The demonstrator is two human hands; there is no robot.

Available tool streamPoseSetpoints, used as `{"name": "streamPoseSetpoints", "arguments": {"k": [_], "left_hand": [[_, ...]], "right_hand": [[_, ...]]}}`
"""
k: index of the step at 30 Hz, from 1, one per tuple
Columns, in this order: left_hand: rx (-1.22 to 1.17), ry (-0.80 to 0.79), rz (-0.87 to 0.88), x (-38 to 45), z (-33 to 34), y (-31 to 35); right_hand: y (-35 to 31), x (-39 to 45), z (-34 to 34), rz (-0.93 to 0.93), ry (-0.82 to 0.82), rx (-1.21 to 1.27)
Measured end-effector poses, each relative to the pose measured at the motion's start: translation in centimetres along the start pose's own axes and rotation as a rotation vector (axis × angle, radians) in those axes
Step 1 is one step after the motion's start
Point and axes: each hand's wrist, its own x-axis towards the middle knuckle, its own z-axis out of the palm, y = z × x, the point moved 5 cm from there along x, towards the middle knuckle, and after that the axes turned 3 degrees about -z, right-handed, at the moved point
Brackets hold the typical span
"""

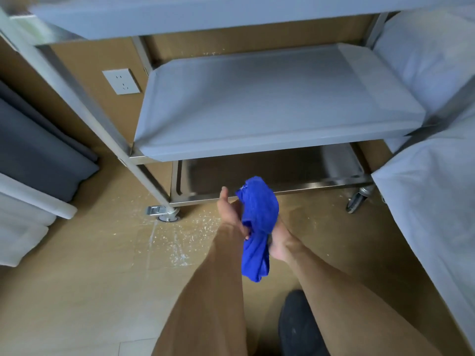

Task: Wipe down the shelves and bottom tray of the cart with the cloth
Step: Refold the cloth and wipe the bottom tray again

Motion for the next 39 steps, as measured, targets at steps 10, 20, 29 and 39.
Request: {"name": "streamPoseSetpoints", "arguments": {"k": [10,20,29,39], "left_hand": [[0.635,0.061,0.271,-9.8,1.2,1.7],[0.839,0.185,0.651,-20.8,3.0,6.1],[1.632,0.419,0.969,-23.2,4.5,5.5],[1.332,0.562,1.129,-23.2,3.1,5.4]], "right_hand": [[-4.8,-6.5,4.1,-0.302,0.307,-0.46],[-12.5,-15.2,8.1,-0.445,0.412,-0.613],[-12.4,-17.9,8.7,-0.429,0.661,-0.883],[-11.1,-16.5,7.7,-0.506,0.637,-0.492]]}}
